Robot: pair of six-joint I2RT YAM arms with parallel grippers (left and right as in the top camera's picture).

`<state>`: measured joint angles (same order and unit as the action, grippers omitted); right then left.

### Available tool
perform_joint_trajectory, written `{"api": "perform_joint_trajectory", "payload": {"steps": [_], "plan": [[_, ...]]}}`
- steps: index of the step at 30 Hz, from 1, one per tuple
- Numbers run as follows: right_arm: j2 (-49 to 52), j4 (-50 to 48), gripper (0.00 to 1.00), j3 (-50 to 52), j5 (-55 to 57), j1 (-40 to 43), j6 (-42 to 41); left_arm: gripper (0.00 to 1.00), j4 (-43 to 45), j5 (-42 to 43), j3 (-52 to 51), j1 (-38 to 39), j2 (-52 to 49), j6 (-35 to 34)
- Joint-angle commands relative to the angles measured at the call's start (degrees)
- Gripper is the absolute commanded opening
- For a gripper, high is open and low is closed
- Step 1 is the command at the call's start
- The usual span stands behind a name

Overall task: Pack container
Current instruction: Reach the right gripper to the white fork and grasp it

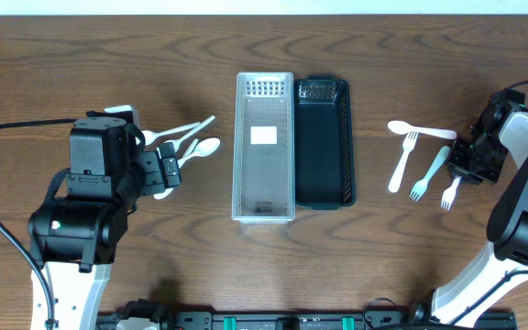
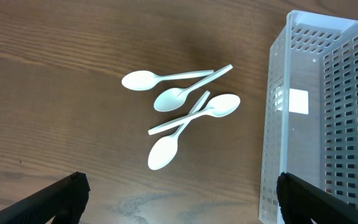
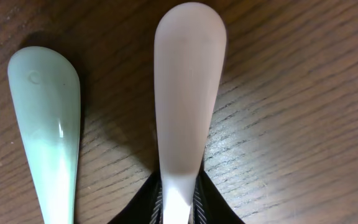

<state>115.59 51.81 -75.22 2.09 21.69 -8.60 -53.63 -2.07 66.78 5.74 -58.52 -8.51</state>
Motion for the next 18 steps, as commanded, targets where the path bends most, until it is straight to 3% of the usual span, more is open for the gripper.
{"api": "perform_joint_trajectory", "payload": {"steps": [1,7,13,18], "plan": [[2.8,-0.4,0.11,3.0,2.4,0.4,-1.7,0.98,-0.2,-0.1,1.2,0.1,-0.3,1.0],[-3.9,-0.4,0.02,3.0,0.9,0.1,-1.9,0.98,-0.2,-0.1,1.2,0.1,-0.3,1.0],[-18.7,-0.6,0.02,3.0,-4.0,-4.0,-2.1,0.98,-0.2,-0.1,1.2,0.1,-0.3,1.0],[-30.6,-1.2,0.01,3.0,-4.4,-12.6,-5.2,0.98,-0.2,-0.1,1.2,0.1,-0.3,1.0]]}}
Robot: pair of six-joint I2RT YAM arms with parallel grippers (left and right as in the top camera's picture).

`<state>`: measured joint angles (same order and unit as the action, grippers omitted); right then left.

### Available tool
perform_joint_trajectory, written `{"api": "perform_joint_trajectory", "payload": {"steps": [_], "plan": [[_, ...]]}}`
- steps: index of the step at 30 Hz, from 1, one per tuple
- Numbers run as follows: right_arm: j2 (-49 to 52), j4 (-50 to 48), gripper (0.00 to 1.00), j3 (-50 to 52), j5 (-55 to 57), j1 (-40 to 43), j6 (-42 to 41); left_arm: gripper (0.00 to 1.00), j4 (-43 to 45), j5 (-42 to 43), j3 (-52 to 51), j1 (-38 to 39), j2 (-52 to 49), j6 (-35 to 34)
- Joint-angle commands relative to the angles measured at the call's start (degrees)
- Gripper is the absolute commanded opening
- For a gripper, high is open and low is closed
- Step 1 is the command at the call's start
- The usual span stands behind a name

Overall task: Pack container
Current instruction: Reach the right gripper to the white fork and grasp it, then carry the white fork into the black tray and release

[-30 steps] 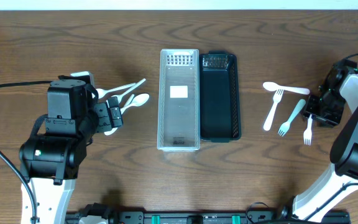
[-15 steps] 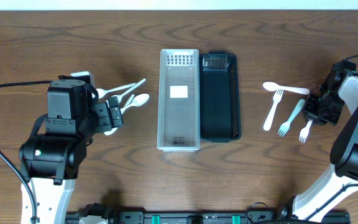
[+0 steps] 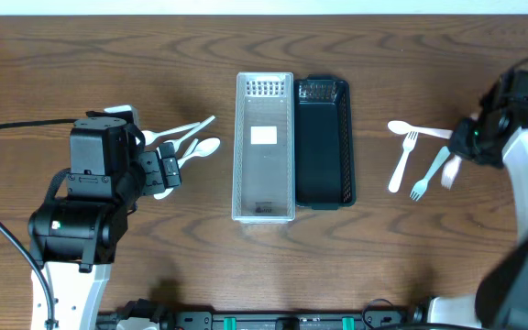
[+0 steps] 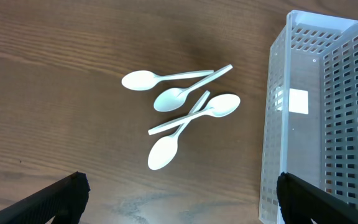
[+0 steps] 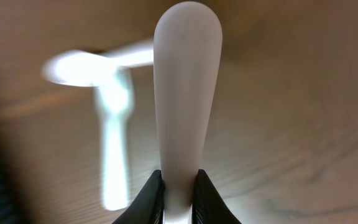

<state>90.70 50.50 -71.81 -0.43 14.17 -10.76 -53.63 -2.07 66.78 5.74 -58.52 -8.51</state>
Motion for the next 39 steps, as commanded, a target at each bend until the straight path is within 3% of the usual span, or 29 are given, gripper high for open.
{"api": "perform_joint_trajectory", "payload": {"steps": [1,7,13,19,23,24,26,31,33,39], "plan": [[-7.4,-0.1,0.01,-0.5,-2.4,-7.1,-3.6,0.98,-0.2,-0.1,1.2,0.1,-0.3,1.0],[-11.6,-3.9,0.01,-0.4,-3.5,-23.7,-10.2,0.98,-0.2,-0.1,1.2,0.1,-0.3,1.0],[-4.2,-10.9,0.01,-0.3,2.2,-37.9,-17.5,0.98,-0.2,-0.1,1.2,0.1,-0.3,1.0],[9.2,-15.7,0.01,-0.3,7.9,-42.4,-23.5,0.98,-0.2,-0.1,1.2,0.1,-0.3,1.0],[14.3,-17.1,0.01,-0.3,6.5,-42.2,-23.0,0.98,-0.2,-0.1,1.2,0.1,-0.3,1.0],[14.3,-17.2,0.11,-0.4,5.9,-42.2,-21.2,0.98,-0.2,-0.1,1.2,0.1,-0.3,1.0],[12.8,-16.5,0.46,-0.9,5.8,-42.2,-17.7,0.98,-0.2,-0.1,1.2,0.1,-0.3,1.0],[2.3,-15.1,0.75,-1.7,8.7,-40.3,-12.1,0.98,-0.2,-0.1,1.2,0.1,-0.3,1.0],[-3.1,-14.0,0.78,-1.7,11.6,-37.9,-11.8,0.98,-0.2,-0.1,1.2,0.1,-0.3,1.0],[-13.6,-6.4,0.72,-1.6,16.1,-22.9,-11.9,0.98,-0.2,-0.1,1.2,0.1,-0.3,1.0]]}}
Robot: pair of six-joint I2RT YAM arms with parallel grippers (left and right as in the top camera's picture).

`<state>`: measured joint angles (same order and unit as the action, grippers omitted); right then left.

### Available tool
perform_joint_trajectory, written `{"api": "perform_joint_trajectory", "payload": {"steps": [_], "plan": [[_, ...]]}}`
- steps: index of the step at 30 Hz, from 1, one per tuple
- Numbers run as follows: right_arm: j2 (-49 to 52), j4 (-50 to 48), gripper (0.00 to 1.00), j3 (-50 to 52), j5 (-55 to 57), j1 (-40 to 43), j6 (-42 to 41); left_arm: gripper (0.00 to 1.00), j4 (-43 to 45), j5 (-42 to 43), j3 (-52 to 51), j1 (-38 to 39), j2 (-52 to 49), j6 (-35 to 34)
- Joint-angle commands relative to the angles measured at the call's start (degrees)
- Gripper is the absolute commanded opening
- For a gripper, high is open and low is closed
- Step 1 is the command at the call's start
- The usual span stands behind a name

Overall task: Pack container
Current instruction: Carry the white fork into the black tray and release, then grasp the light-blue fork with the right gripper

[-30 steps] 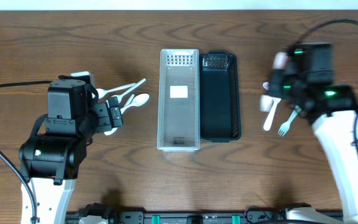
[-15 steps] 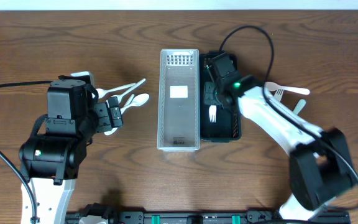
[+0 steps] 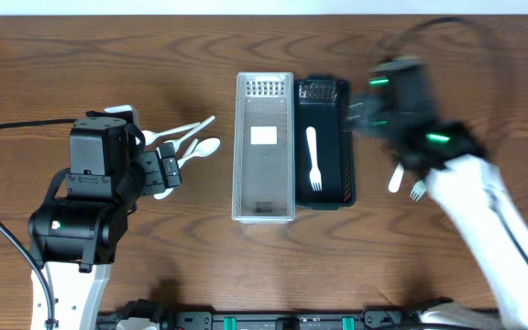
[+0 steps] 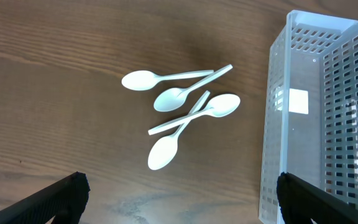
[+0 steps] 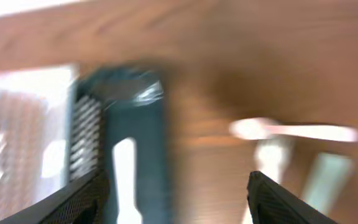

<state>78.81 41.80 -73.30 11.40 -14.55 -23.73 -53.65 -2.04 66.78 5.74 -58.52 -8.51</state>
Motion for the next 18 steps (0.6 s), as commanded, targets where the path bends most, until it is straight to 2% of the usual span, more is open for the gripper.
{"api": "perform_joint_trajectory", "payload": {"steps": [1,5,8,13,18], "plan": [[-2.1,4.8,0.71,-0.1,4.2,9.6,1.0,0.98,-0.1,-0.1,1.2,0.1,-0.3,1.0],[-0.2,11.8,0.71,1.0,3.1,20.3,0.6,0.98,-0.1,-0.1,1.2,0.1,-0.3,1.0],[3.0,12.3,0.72,4.3,0.1,25.2,0.6,0.98,-0.1,-0.1,1.2,0.1,-0.3,1.0],[9.5,6.2,0.7,10.0,-6.0,26.6,0.6,0.98,-0.1,-0.1,1.2,0.1,-0.3,1.0],[16.8,1.6,0.69,11.2,-7.4,26.5,0.6,0.98,-0.1,-0.1,1.2,0.1,-0.3,1.0]]}}
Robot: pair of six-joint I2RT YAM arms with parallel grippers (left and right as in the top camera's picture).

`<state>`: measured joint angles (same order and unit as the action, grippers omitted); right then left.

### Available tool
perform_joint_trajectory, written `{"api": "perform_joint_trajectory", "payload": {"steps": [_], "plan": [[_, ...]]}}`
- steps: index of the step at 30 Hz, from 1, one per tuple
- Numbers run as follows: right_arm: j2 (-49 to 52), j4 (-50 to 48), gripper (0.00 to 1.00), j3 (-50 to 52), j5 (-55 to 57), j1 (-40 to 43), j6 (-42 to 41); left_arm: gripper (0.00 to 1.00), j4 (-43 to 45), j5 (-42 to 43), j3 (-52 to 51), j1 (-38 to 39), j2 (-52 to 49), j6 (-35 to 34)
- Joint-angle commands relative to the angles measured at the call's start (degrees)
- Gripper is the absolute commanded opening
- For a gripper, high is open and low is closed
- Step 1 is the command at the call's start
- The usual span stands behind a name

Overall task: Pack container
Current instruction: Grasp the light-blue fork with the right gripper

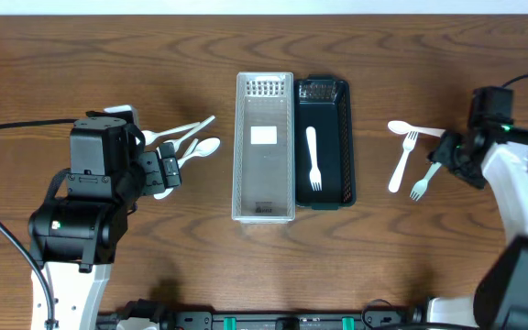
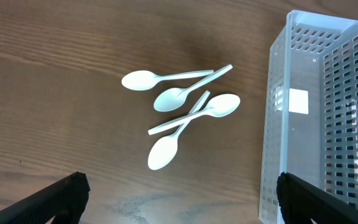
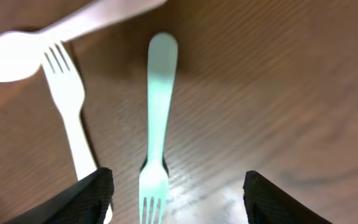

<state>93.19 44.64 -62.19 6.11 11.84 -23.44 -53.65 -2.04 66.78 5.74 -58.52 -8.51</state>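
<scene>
A clear slotted basket (image 1: 264, 206) and a black tray (image 1: 346, 147) stand side by side mid-table. One white fork (image 1: 313, 158) lies in the black tray. Several white spoons (image 2: 179, 115) lie left of the basket (image 2: 319, 118). My left gripper (image 2: 179, 202) hangs open above the bare wood near them. At the right lie a white spoon (image 3: 42, 43), a white fork (image 3: 73, 118) and a pale green fork (image 3: 157, 124). My right gripper (image 3: 178, 199) is open just above the green fork, whose tines lie between its fingers.
The left arm's body (image 1: 90, 197) fills the table's left side, with a black cable (image 1: 7, 128) trailing off the left edge. The right arm (image 1: 521, 183) reaches in from the right edge.
My right gripper was open over the black tray with the white fork lying below it. It now hangs open at the right over the green fork. The left arm has not moved.
My right gripper was shut on a white fork lying at the far right. Then it held that fork off the table. Later the fork lay in the black tray and the gripper was open. Now the gripper is back over the remaining cutlery.
</scene>
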Motion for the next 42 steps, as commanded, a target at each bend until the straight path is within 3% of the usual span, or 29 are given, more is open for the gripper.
{"api": "perform_joint_trajectory", "payload": {"steps": [1,16,24,30,35,42], "plan": [[3.6,-1.9,0.69,0.1,-2.1,0.1,0.3,0.98,-0.1,-0.1,1.2,0.1,-0.3,1.0],[14.9,-6.0,0.54,0.1,-3.4,0.1,-0.3,0.98,-0.1,-0.1,1.2,0.1,-0.3,1.0],[15.3,-5.3,0.03,0.1,-3.5,0.1,0.0,0.98,-0.1,-0.1,1.2,0.1,-0.3,1.0],[8.3,-2.8,0.01,0.1,-3.9,0.1,0.9,0.98,-0.1,-0.1,1.2,0.1,-0.3,1.0],[-5.4,-2.4,0.01,0.0,-9.5,-1.8,3.9,0.98,-0.1,-0.1,1.2,0.1,-0.3,1.0],[-20.6,-3.5,0.01,0.1,-14.1,-14.5,3.8,0.98,-0.1,-0.1,1.2,0.1,-0.3,1.0]]}}
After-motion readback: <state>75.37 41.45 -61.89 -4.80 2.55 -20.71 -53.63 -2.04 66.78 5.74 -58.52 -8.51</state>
